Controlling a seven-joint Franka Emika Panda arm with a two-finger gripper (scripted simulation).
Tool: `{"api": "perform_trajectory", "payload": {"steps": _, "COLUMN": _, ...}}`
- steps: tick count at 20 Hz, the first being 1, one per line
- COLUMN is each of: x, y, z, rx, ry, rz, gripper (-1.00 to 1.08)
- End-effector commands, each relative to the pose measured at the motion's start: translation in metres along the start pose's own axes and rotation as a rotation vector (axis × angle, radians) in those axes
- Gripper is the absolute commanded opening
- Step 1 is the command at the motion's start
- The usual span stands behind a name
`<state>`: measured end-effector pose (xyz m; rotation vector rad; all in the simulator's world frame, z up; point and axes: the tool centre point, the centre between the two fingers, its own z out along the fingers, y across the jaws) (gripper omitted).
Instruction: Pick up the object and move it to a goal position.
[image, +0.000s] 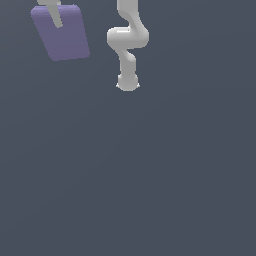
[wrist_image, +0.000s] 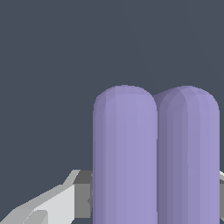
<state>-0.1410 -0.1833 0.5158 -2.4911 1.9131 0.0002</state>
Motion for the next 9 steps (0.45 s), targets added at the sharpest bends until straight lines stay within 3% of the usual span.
{"api": "perform_trajectory", "payload": {"steps": 1, "x": 0.0044, "y": 0.0035, "z": -0.0095, "rx": 0.0, "ry": 0.0, "rz": -0.001, "gripper": -1.0}}
{"api": "perform_trajectory", "payload": {"steps": 9, "x": 0.0094, "y": 0.0058, "z": -0.0188, "rx": 0.0, "ry": 0.0, "rz": -0.002, "gripper": -1.0}}
